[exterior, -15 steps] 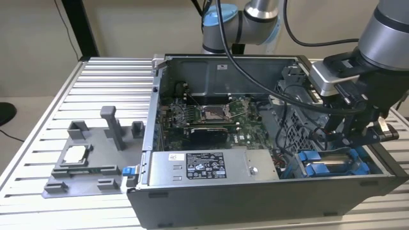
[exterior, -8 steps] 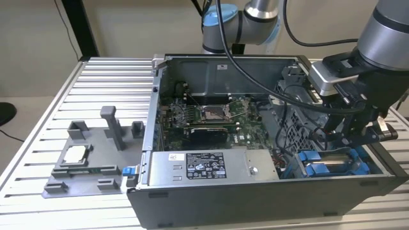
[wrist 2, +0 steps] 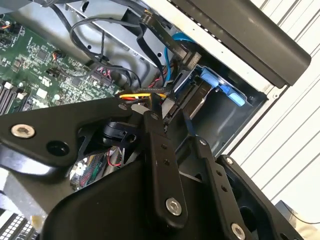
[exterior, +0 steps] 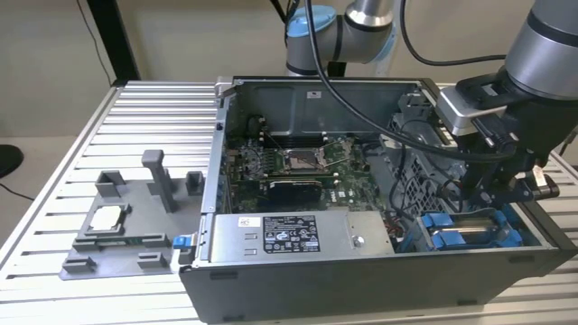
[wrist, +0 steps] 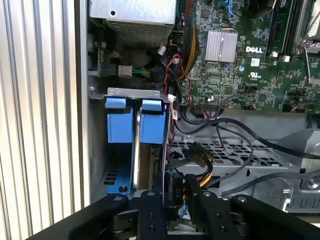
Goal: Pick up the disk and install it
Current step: 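Insert the first disk wire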
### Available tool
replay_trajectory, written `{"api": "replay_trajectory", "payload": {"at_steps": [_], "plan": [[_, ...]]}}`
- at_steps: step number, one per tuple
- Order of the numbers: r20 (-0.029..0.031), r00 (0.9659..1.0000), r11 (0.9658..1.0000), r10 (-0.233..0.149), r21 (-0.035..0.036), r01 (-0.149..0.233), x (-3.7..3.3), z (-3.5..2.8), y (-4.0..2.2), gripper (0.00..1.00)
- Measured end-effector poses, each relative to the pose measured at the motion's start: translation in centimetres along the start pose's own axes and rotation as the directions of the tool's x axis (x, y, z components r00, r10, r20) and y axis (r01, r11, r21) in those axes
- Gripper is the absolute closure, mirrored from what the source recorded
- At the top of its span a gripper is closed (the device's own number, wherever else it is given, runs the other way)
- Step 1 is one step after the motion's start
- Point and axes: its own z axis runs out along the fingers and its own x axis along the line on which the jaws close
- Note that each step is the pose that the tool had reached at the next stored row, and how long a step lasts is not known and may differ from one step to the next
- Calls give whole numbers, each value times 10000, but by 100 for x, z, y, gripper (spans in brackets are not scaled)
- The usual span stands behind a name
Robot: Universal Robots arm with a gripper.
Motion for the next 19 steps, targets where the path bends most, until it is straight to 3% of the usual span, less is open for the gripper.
{"api": "replay_trajectory", "payload": {"at_steps": [12,13,15,16,19], "plan": [[3,10000,10000,1,-4,-1,1,0,-1,100],[13,10000,10000,8,-77,-8,10,-1,-5,100],[30,10000,9994,31,-355,-30,30,3,-17,100],[34,10000,9990,40,-452,-39,42,9,-37,100],[57,10000,9988,47,-491,-44,67,30,-141,100]]}}
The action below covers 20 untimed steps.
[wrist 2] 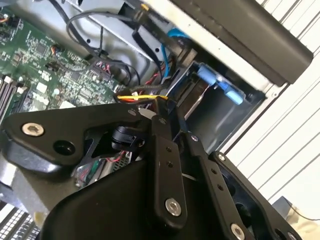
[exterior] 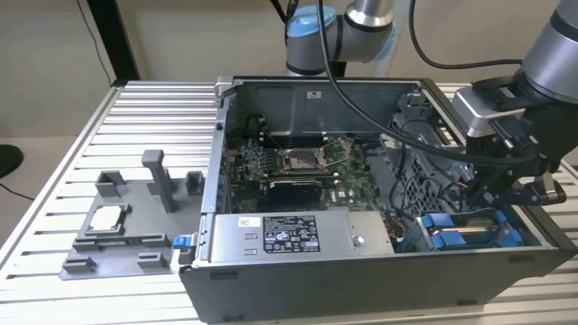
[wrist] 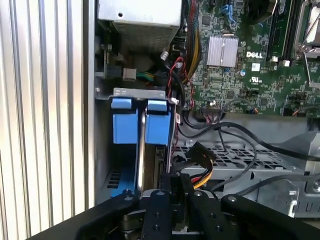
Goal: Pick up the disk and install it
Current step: 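Insert the first disk wire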
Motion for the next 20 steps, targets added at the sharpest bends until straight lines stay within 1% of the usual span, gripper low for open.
{"api": "replay_trajectory", "payload": {"at_steps": [2,3,5,6,8,10,11,13,14,15,17,18,19,20], "plan": [[19,10000,10000,4,-19,-4,9,24,-72,100],[26,10000,10000,6,-38,-6,14,37,-97,100],[31,10000,9999,11,-110,-11,21,59,-129,100],[32,10000,9999,27,-158,-27,22,66,-132,100],[11,9998,9995,215,-235,-215,23,74,-130,100],[-18,9987,9984,506,-270,-507,24,84,-129,100],[-34,9978,9974,659,-273,-659,25,88,-129,100],[-69,9952,9948,977,-284,-979,25,96,-129,100],[-86,9937,9932,1118,-313,-1120,25,99,-129,100],[-102,9923,9916,1234,-370,-1237,26,102,-129,100],[-143,9895,9878,1438,-574,-1444,26,105,-128,100],[-165,9881,9860,1529,-652,-1536,26,106,-128,100],[-179,9871,9848,1591,-683,-1600,26,106,-128,100],[-182,9868,9844,1610,-683,-1619,26,106,-128,100]]}}
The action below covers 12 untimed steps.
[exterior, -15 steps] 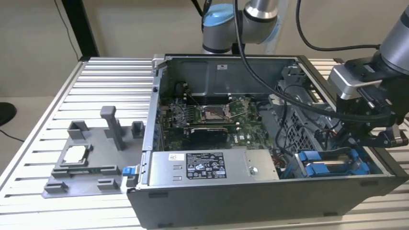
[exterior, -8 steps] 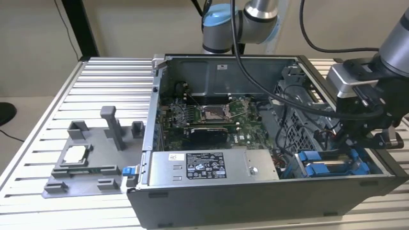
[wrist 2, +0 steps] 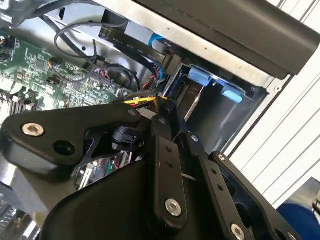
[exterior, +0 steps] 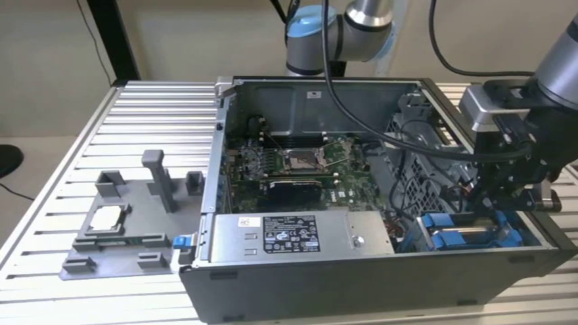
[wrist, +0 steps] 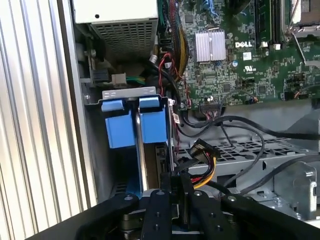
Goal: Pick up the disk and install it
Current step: 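Insert the first disk wire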
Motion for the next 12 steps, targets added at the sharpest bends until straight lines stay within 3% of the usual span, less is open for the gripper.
{"api": "replay_trajectory", "payload": {"at_steps": [2,7,8,11,12], "plan": [[0,10000,10000,20,-21,-20,-1,2,-11,100],[-51,10000,9997,26,-251,-27,-12,6,-116,100],[-99,9999,9995,22,-325,-25,-14,7,-124,100],[-431,9991,9983,13,-584,-38,-14,7,-132,100],[-527,9986,9981,7,-623,-39,-14,7,-133,100]]}}
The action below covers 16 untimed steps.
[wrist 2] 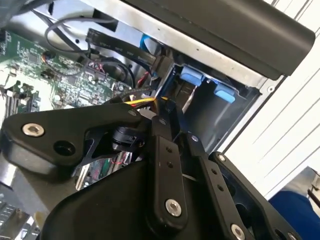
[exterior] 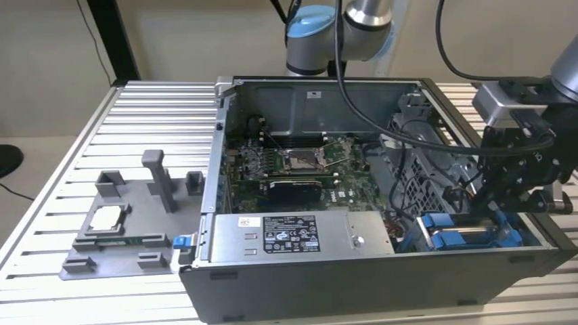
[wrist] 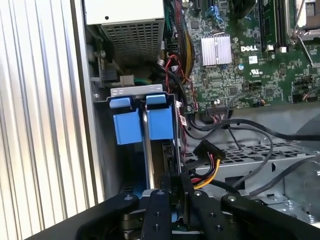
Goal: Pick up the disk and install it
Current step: 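Insert the first disk wire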
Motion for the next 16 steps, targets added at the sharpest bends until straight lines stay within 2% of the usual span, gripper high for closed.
{"api": "replay_trajectory", "payload": {"at_steps": [7,16], "plan": [[-15,10000,10000,0,3,0,-38,2,-2,100],[-19,10000,10000,0,7,0,-47,15,-50,100]]}}
